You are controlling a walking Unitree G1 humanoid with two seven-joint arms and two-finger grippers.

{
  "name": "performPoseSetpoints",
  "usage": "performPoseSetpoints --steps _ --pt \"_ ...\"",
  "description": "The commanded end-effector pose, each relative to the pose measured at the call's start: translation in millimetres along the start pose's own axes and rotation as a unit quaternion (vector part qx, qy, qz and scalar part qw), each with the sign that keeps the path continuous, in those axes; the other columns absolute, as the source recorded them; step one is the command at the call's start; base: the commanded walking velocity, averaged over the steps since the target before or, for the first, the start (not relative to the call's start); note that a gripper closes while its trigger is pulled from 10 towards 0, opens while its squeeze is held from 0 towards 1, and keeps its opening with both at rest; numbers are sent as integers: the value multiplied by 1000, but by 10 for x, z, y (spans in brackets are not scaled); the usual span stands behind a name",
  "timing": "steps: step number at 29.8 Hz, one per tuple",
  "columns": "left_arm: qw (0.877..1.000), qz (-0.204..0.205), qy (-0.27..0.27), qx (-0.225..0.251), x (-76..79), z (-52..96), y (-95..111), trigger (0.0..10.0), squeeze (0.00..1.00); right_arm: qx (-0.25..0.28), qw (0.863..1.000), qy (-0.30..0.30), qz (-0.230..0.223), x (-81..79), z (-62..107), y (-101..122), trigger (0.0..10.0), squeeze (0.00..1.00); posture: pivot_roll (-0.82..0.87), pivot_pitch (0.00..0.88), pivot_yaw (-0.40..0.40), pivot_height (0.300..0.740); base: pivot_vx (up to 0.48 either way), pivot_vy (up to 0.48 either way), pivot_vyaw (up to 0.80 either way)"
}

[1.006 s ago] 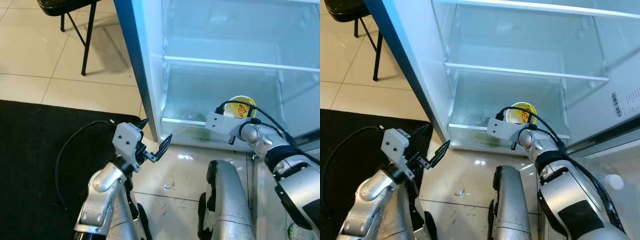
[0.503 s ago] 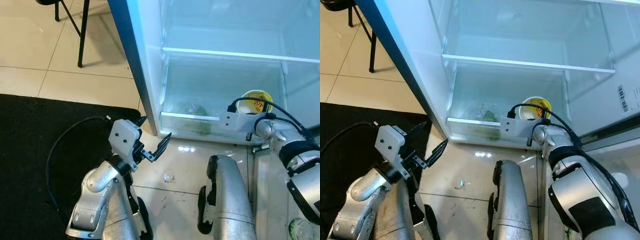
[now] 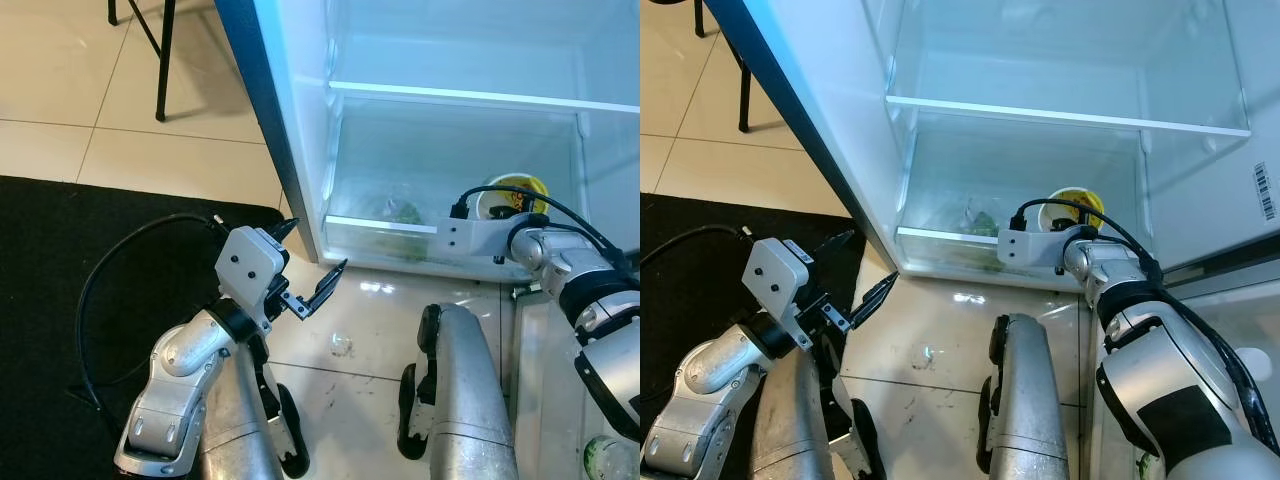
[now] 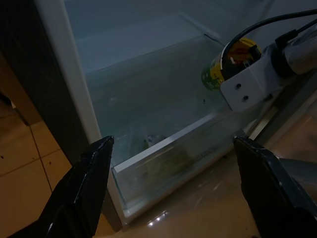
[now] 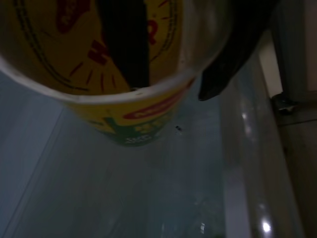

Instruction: Restocking fridge

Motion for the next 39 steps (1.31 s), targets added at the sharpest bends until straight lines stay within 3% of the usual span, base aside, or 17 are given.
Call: performPoseSetpoints --steps 1,4,17,36,38,39 --pt "1000 6 -10 -12 64 28 -36 10000 0 -17 1000 16 5 -138 12 -103 10000 608 117 605 -27 375 0 0 0" --pt "1000 9 -13 -10 93 11 -18 10000 0 -23 1000 7 8 -95 15 -132 10000 537 114 606 -25 375 0 0 0" --pt "1000 17 -22 -11 165 -36 -2 10000 0 -42 999 -25 24 165 43 -269 10000 447 97 596 -33 375 0 0 0" --pt "1000 9 -27 -10 170 -70 4 10000 0 -40 999 -16 28 235 55 -298 10000 337 93 563 -34 375 0 0 0" --pt "999 9 -28 -13 171 -55 -17 10000 0 -33 999 6 27 179 57 -298 10000 235 92 552 -36 375 0 0 0" --pt "999 9 -28 -13 171 -50 -21 10000 0 -31 999 11 28 168 58 -300 10000 235 92 552 -36 375 0 0 0"
Point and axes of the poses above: a point about 5 cm out from each wrist's last joint towards the gripper, its own z axis pointing back from the gripper into the wrist, its own y axis along the axis of the wrist's last joint, x = y × z, the point moved 5 cm from there along -z, pointing out of the wrist towards the gripper, and after that the axes turned 13 degrees about z, right-handed, at the moved point
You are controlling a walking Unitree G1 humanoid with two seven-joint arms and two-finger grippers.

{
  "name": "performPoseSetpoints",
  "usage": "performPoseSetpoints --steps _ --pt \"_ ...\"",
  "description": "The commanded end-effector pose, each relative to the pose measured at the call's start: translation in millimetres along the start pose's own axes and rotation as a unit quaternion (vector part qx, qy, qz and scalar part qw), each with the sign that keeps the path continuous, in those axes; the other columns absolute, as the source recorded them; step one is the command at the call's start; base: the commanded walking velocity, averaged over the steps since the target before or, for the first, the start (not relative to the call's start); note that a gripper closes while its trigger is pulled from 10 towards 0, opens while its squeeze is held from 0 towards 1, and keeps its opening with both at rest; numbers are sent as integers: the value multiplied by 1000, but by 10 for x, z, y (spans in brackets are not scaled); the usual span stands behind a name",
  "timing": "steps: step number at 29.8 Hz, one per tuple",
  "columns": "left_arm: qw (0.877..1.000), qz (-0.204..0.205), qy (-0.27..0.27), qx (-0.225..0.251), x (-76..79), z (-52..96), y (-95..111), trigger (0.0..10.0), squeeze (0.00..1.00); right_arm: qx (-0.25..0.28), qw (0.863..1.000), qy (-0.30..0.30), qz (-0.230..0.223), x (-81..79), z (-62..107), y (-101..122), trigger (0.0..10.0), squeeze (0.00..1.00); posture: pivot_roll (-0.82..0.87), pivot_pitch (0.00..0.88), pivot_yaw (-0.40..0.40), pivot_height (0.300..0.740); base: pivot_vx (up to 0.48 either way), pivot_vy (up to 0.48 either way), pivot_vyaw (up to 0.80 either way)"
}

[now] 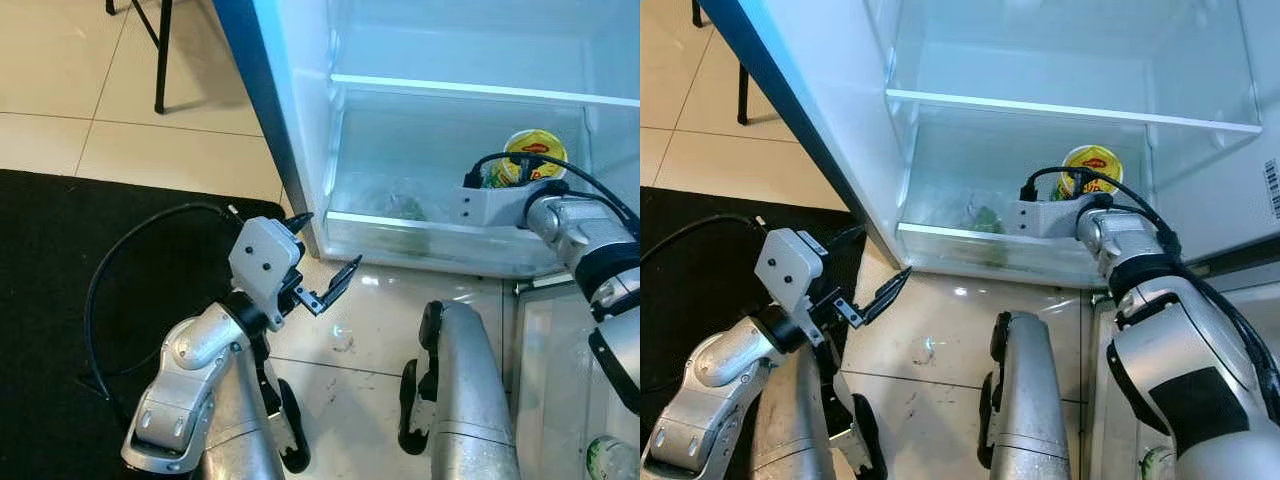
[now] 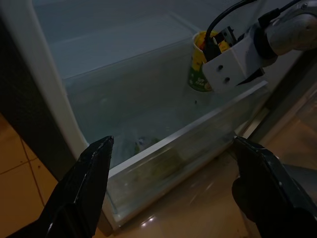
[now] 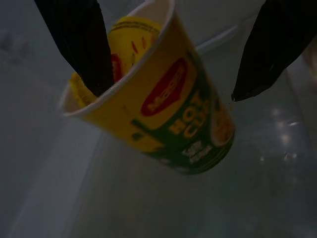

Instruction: Restocking fridge

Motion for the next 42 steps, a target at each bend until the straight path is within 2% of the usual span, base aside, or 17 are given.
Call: performPoseSetpoints --steps 1,2,5,9,14,17,18,20,30,31,32,35,41,42 --pt "1000 5 -11 -15 61 47 -89 10000 0 -1 999 35 5 -197 7 -46 10000 235 92 552 -36 375 0 0 0" --pt "1000 5 -9 -15 53 62 -88 10000 0 1 999 40 7 -202 9 -50 10000 0 96 545 -36 375 0 0 0" --pt "1000 3 -5 -16 38 83 -88 10000 0 4 999 45 6 -199 13 -58 10000 0 98 542 -39 375 0 0 0" --pt "1000 0 2 -18 14 123 -86 10000 0 4 999 36 -10 -99 24 -101 10000 0 101 534 -44 375 0 0 0" --pt "1000 -2 3 -19 16 133 -90 10000 0 7 999 32 -23 -51 30 -118 10000 0 103 529 -47 375 0 0 0" --pt "1000 -5 3 -21 8 148 -99 10000 0 9 999 22 -34 44 46 -164 10000 0 100 522 -46 375 0 0 0" --pt "1000 -8 5 -23 -10 157 -108 10000 0 9 999 10 -51 136 67 -227 10000 0 97 513 -50 375 0 0 0" --pt "1000 -12 5 -23 -21 152 -104 10000 0 9 998 6 -64 172 85 -288 10000 0 103 506 -49 375 0 0 0" --pt "1000 -19 1 -18 -46 118 -76 10000 0 16 996 33 -80 102 150 -463 10000 0 102 480 -43 375 0 0 0" --pt "1000 -20 0 -17 -68 102 -80 10000 0 32 993 57 -96 27 179 -490 10000 0 92 465 -38 375 0 0 0" --pt "1000 -20 0 -17 -68 102 -80 10000 0 32 993 57 -96 27 179 -490 10000 0 92 465 -38 375 0 0 0" --pt "1000 -23 -3 -16 -78 85 -91 10000 0 55 988 94 -113 -102 225 -518 10000 0 89 455 -36 375 0 0 0" --pt "1000 -26 -6 -11 -83 50 -74 10000 0 79 980 109 -144 -131 285 -563 10000 0 85 427 -29 375 0 0 0" --pt "1000 -27 -7 -9 -93 35 -67 10000 0 93 976 109 -164 -107 311 -572 10000 0 81 420 -29 375 0 0 0"
Point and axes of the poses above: a point about 5 cm out from each wrist's last joint towards the gripper, its own z axis pointing back from the gripper into the wrist, its own y axis along the axis of the wrist's last joint, x = y × z, the point moved 5 cm from there along -z, pointing out of the wrist towards the gripper, and after that the axes turned 13 degrees about z, right-handed, at the moved point
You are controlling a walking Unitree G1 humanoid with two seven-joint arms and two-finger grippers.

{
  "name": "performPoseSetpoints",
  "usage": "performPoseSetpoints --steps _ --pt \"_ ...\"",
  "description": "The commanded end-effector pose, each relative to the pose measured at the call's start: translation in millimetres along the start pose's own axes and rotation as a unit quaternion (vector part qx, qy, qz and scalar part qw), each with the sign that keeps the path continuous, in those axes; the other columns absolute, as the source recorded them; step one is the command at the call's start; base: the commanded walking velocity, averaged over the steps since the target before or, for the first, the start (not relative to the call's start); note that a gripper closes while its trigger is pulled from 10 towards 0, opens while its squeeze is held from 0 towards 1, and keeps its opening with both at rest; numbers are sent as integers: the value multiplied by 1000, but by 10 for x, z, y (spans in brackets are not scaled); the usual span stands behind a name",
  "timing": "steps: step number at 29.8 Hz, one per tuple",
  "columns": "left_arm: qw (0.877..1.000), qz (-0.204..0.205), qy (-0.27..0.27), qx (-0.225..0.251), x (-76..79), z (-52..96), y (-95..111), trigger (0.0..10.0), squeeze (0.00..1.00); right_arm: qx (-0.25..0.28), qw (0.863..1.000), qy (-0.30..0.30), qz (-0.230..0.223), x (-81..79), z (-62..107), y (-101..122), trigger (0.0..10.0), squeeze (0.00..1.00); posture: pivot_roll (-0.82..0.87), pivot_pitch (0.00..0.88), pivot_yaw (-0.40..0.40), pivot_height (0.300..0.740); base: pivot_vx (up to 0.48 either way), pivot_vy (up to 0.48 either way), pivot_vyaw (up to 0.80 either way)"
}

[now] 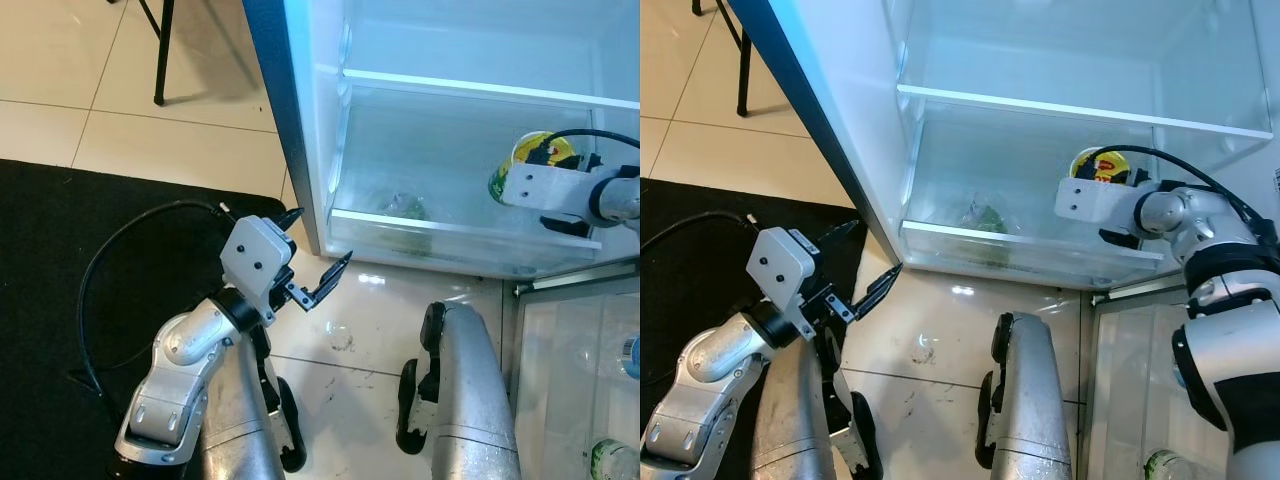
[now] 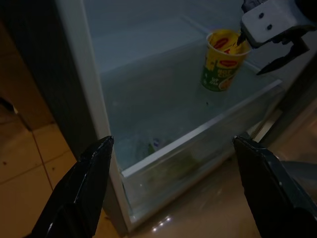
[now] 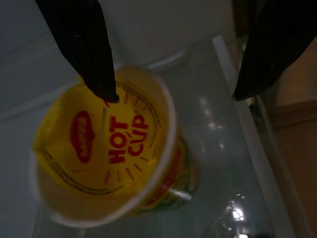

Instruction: Restocking fridge

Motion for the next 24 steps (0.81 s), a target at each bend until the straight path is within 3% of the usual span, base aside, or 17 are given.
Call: performPoseSetpoints --steps 1,6,9,12,14,17,19,20,22,23,24 --pt "1000 1 -11 -17 31 27 -99 10000 0 24 999 13 -38 -61 59 -63 10000 0 77 411 -28 375 0 0 0" --pt "1000 -1 -13 -15 28 7 -110 10000 0 85 993 20 -75 -20 124 33 10000 0 71 390 -28 375 0 0 0" --pt "1000 0 -14 -15 19 -4 -152 10000 0 172 978 52 -102 -65 192 217 10000 0 68 364 -27 375 0 0 0" --pt "1000 0 -14 -16 17 -3 -165 10000 0 188 975 61 -103 -88 209 254 10000 0 68 364 -27 375 0 0 0" --pt "1000 7 -9 -23 8 21 -247 10000 0 275 950 88 -123 -199 253 507 10000 0 64 328 -22 375 0 0 0" --pt "999 14 -3 -41 4 75 -401 10000 0 337 921 115 -156 -485 225 762 10000 0 56 300 -25 375 0 0 0" --pt "998 20 4 -52 -16 114 -503 10000 0 350 911 127 -176 -714 152 905 10000 0 47 284 -36 375 0 0 0" --pt "998 20 4 -52 -16 114 -503 10000 0 350 911 127 -176 -714 152 905 10000 0 47 284 -36 375 0 0 0" --pt "998 23 12 -62 -42 148 -598 10000 0 355 903 136 -202 -911 84 1041 10000 0 42 272 -39 375 0 0 0" --pt "998 23 12 -62 -42 148 -598 10000 0 355 903 136 -202 -911 84 1041 10000 0 42 272 -39 375 0 0 0" --pt "997 27 21 -70 -59 174 -676 10000 0 359 896 141 -220 -1062 42 1140 10000 0 37 262 -41 375 0 0 0"
Point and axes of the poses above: a point about 5 cm out from each wrist's last joint towards the gripper, its own z axis pointing back from the gripper into the wrist, its own y axis along the axis of the wrist's last joint, x = y × z, the point moved 5 cm from there along -z, pointing out of the wrist towards the gripper, and after that the axes turned 13 degrees about z, right-handed, at the moved point
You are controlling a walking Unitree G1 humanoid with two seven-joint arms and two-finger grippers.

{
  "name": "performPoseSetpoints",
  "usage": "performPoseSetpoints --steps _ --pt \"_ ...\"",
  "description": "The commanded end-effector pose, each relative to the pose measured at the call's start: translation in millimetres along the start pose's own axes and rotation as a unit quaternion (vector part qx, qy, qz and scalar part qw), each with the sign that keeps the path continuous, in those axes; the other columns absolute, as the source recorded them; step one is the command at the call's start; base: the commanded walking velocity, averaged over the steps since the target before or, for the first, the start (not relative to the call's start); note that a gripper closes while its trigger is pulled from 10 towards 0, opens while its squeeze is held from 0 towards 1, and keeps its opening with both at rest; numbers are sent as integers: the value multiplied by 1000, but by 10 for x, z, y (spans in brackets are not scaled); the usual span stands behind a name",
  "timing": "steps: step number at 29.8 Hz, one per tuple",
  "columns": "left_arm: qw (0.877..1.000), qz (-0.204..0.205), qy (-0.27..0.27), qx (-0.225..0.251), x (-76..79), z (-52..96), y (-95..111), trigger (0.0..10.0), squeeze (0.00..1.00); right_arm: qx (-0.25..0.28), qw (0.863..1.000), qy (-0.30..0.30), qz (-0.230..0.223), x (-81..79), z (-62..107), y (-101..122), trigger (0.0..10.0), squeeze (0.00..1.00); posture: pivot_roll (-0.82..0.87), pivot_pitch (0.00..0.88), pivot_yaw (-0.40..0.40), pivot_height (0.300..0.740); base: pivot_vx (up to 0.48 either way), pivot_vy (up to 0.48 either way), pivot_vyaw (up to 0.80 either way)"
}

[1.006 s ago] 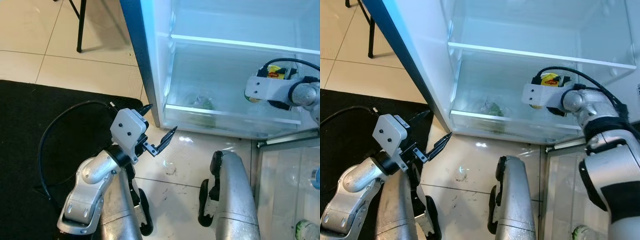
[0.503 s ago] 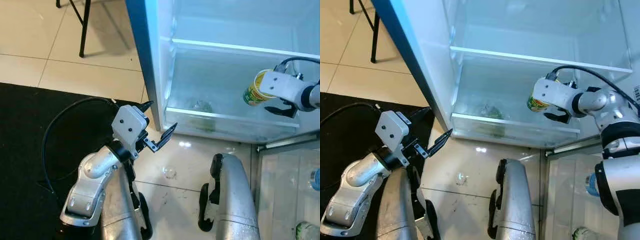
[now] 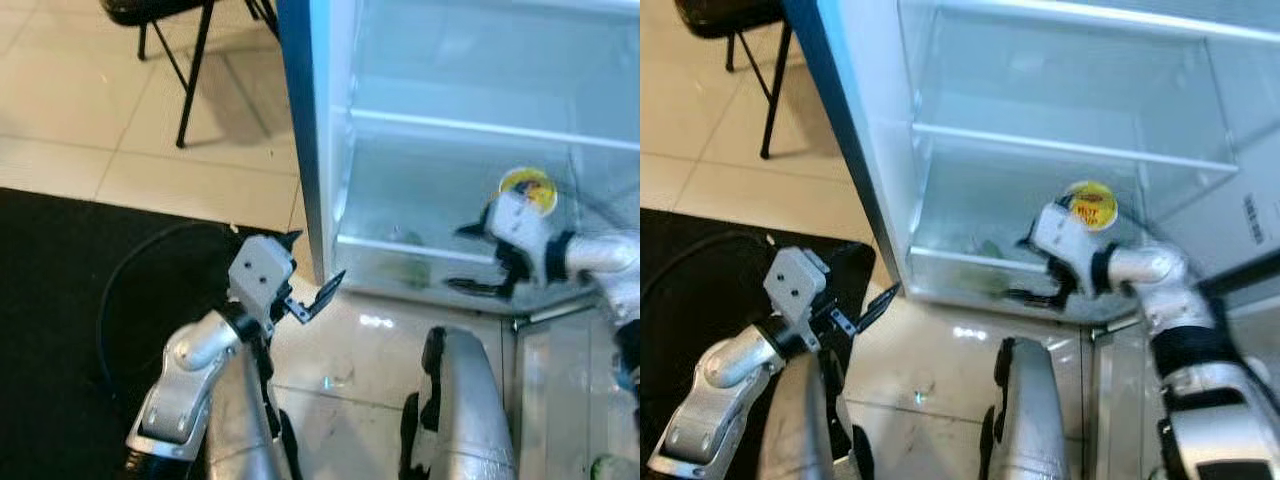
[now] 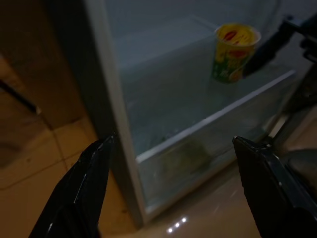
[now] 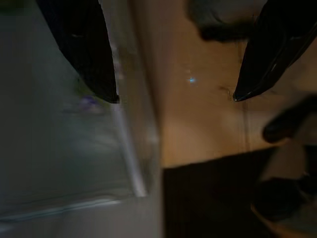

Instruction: Restocking fridge

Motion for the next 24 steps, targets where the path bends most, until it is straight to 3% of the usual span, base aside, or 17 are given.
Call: performPoseSetpoints --steps 1,3,6,7,8,12,13,14,16,17,19,24 --pt "1000 9 7 -19 13 55 -170 10000 0 0 1000 -7 -26 -136 -64 -73 10000 0 35 258 -41 375 0 0 0" --pt "1000 9 7 -19 13 55 -170 10000 0 0 1000 -7 -26 -136 -64 -73 10000 0 35 258 -41 375 0 0 0" --pt "997 39 30 -52 -8 129 -500 10000 0 10 994 -18 -111 -538 -414 -172 10000 0 16 217 -45 375 0 0 0" --pt "997 39 30 -52 -8 129 -500 10000 0 10 994 -18 -111 -538 -414 -172 10000 0 16 217 -45 375 0 0 0" --pt "994 60 45 -75 -15 191 -714 10000 0 12 985 -21 -172 -792 -580 -226 10000 0 -1 189 -48 375 0 0 0" --pt "993 67 50 -79 -19 209 -780 10000 0 11 981 -22 -192 -881 -613 -236 10000 0 -2 185 -50 375 0 0 0" --pt "992 74 57 -89 -22 237 -876 10000 0 5 976 -20 -215 -1004 -658 -269 10000 0 0 174 -55 380 0 0 0" --pt "992 74 57 -89 -22 237 -876 10000 0 5 976 -20 -215 -1004 -658 -269 10000 0 0 174 -55 380 0 0 0" --pt "985 100 82 -111 -32 321 -1098 10000 0 -5 969 -16 -245 -1249 -745 -308 10000 0 -4 150 -55 390 0 0 0" --pt "985 100 82 -111 -32 321 -1098 10000 0 -5 969 -16 -245 -1249 -745 -308 10000 0 -4 150 -55 390 0 0 0" --pt "977 127 111 -134 -54 436 -1326 10000 0 -24 964 -18 -266 -1419 -802 -375 10000 0 -4 135 -55 400 0 0 0" --pt "963 159 150 -157 -112 595 -1537 10000 0 -67 960 -8 -273 -1624 -805 -524 10000 0 -2 131 -54 420 0 0 0"
Point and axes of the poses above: a point about 5 cm out from each wrist's last joint towards the gripper, its own z axis pointing back from the gripper into the wrist, its own y axis along the axis of the wrist's last joint, x = y × z, the point moved 5 cm from there along -z, pointing out of the wrist towards the gripper, and after that the axes turned 13 degrees about z, right-handed, at the moved point
